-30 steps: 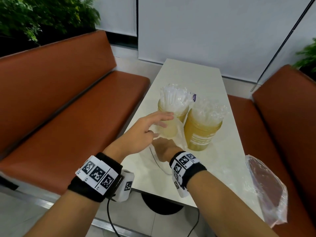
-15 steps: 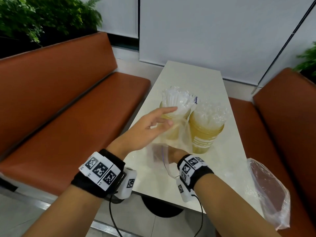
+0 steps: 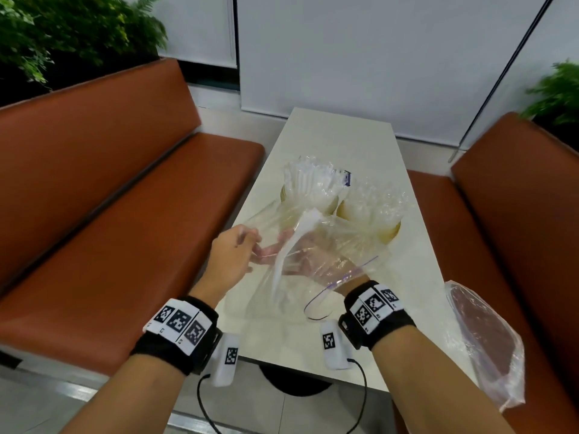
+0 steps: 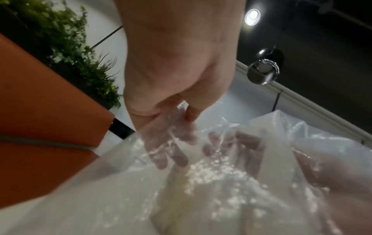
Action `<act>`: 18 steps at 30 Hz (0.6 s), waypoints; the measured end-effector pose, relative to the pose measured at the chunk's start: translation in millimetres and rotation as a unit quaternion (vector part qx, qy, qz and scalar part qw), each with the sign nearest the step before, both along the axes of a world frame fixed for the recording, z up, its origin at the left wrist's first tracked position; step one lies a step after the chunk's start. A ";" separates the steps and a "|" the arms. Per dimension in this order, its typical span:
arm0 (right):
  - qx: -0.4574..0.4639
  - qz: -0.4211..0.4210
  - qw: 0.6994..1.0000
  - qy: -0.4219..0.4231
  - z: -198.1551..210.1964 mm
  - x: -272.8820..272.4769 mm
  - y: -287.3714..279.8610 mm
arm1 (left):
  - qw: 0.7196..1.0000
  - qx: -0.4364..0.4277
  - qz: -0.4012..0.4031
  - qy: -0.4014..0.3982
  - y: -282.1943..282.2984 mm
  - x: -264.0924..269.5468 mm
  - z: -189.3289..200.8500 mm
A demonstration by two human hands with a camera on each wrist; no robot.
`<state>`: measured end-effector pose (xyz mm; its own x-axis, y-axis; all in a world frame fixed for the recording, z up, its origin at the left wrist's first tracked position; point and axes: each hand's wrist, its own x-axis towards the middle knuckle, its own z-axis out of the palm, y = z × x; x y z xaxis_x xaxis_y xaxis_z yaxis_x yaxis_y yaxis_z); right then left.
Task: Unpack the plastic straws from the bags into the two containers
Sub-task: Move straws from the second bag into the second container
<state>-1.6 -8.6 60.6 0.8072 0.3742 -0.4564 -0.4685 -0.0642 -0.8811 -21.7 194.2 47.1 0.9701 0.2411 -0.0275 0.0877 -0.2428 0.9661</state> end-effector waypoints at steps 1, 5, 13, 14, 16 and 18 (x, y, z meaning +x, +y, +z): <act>0.048 0.043 0.998 -0.021 -1.5 4.0 1.0 | 1.000 0.020 0.016 -0.004 2.4 1.9 -1.2; 0.123 0.027 0.991 -0.044 0.8 12.2 -7.2 | 0.994 0.038 0.101 0.027 28.7 9.4 -7.4; 0.236 -0.134 0.949 -0.160 36.1 17.8 -54.5 | 0.969 0.147 0.185 0.077 63.4 5.9 -20.5; 0.252 -0.150 0.935 -0.197 48.0 23.9 -61.6 | 0.969 0.150 0.179 0.080 65.3 5.8 -24.3; 0.252 -0.179 0.910 -0.277 80.7 38.5 -71.3 | 0.973 0.133 0.162 0.092 62.6 4.2 -29.4; 0.219 -0.233 0.880 -0.352 115.8 55.3 -79.5 | 0.980 0.106 0.135 0.101 54.1 2.7 -34.7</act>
<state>53.8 -88.2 176.4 0.9447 -0.0558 0.3232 0.3169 0.4087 -0.8559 -19.0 248.2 12.4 0.8498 0.5097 -0.1345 0.3617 -0.3781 0.8522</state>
